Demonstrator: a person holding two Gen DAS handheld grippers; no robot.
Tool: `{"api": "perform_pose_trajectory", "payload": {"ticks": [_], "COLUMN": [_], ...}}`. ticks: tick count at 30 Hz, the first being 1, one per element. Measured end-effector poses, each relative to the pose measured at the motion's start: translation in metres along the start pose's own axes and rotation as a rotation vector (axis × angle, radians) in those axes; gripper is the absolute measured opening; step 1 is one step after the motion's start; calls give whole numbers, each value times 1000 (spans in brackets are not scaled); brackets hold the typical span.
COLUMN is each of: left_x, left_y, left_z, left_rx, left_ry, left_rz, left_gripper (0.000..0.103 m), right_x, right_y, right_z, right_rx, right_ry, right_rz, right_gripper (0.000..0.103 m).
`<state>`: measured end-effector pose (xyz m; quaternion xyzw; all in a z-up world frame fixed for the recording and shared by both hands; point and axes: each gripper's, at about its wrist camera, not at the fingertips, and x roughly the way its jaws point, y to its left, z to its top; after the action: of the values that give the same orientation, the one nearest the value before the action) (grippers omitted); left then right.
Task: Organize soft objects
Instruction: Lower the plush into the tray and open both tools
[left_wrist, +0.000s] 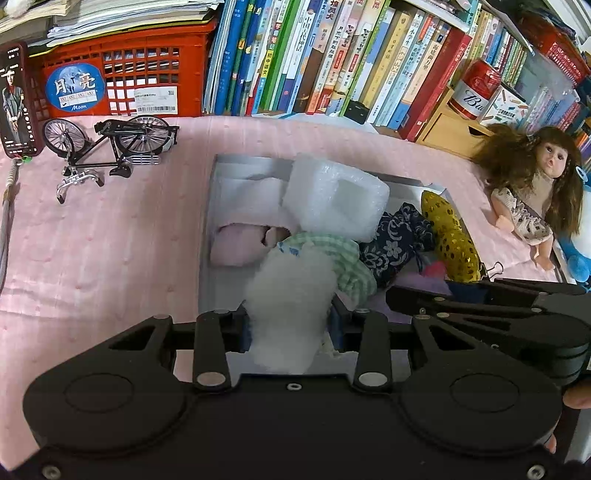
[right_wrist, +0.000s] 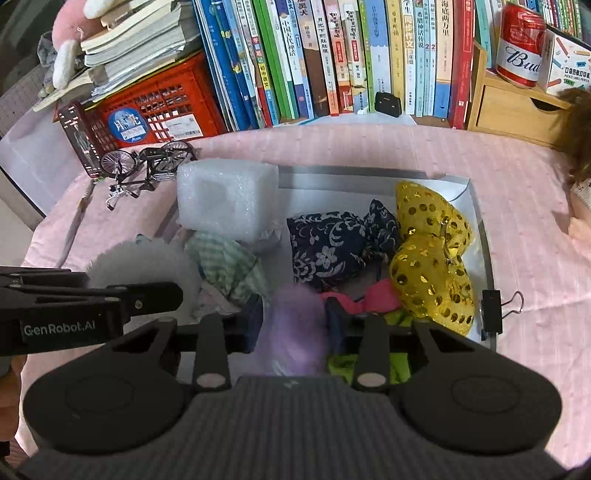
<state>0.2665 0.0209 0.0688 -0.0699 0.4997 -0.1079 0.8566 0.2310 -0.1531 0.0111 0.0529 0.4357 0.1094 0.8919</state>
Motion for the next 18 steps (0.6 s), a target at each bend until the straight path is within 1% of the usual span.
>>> {"api": "perform_pose_trajectory", "payload": {"ticks": [5, 7, 9, 11, 13, 15, 16, 17, 18], "left_x": [5, 6, 6, 5, 2, -2, -3, -6, -8], "left_y": [-2, -3, -4, -5, -7, -10, -10, -12, -13], "left_z": [0, 0, -1, -1, -1, -1, 0, 0, -1], "left_rx": [7, 11, 14, 24, 35, 46, 51, 57, 62], "left_ry": [5, 9, 7, 2, -11, -26, -31, -39, -50], "left_rz": [7, 15, 17, 14, 13, 11, 8, 6, 6], "left_gripper": [37, 42, 52, 55, 60, 69, 71, 73, 73], "right_x": [1, 0, -1, -2, -4, -7, -9, -12, -14], "right_y": [-1, -1, -1, -2, -2, -1, -1, -1, -1], "right_z": [0, 0, 0, 0, -1, -2, -2, -2, -2], "right_rx": [2, 1, 1, 2, 0, -6, -10, -13, -16], "right_ry": [3, 1, -1, -3, -10, -18, -25, -32, -39], "right_rz": [-1, -3, -3, 0, -2, -6, -6, -6, -7], "right_gripper": [44, 44, 45, 45, 45, 45, 45, 47, 49]}}
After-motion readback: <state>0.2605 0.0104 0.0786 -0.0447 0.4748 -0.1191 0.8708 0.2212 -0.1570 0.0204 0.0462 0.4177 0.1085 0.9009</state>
